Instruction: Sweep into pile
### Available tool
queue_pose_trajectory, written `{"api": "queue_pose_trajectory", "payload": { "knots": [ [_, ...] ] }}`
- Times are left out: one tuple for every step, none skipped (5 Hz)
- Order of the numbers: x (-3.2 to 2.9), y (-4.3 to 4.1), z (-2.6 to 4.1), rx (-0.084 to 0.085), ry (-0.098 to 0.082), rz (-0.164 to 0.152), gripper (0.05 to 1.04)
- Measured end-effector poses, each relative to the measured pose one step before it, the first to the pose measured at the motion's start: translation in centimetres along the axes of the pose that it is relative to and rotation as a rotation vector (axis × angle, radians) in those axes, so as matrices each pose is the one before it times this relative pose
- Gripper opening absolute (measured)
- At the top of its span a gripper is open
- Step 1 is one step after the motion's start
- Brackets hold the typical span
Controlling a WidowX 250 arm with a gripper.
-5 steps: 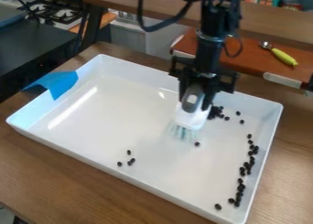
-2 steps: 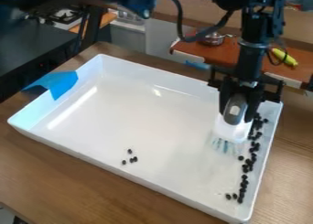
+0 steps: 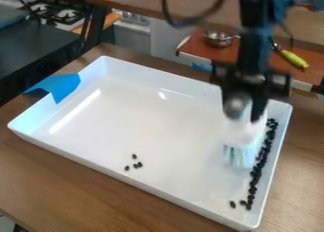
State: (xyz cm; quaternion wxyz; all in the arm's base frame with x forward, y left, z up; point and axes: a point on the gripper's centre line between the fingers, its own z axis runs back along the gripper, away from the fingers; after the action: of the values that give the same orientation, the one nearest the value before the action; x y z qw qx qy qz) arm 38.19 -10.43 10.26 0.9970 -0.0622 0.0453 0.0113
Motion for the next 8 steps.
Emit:
{"api": "queue_pose_trajectory", "payload": {
  "knots": [
    [-0.615,4.055,3.943,-0.0474,-0.059,0.0376,0.487],
    [-1.181,3.429,1.851,0.0147,-0.0429,-0.0272,0.486],
    [-1.306,3.25,-0.924,0.0667,-0.021,-0.0366,0.486],
    [-1.963,4.576,-1.874,0.069,0.0039,-0.001,0.486],
    [-2.225,1.589,-2.016,0.0656,-0.0025,-0.0603,0.486],
    [-0.687,0.831,-1.155,0.039,0.0004,-0.0227,0.486],
    [-0.596,-0.09,-0.422,0.0134,-0.0004,0.0014,0.486],
    [0.034,-1.504,-0.254,0.0252,-0.0161,-0.0044,0.486]
  ]
}}
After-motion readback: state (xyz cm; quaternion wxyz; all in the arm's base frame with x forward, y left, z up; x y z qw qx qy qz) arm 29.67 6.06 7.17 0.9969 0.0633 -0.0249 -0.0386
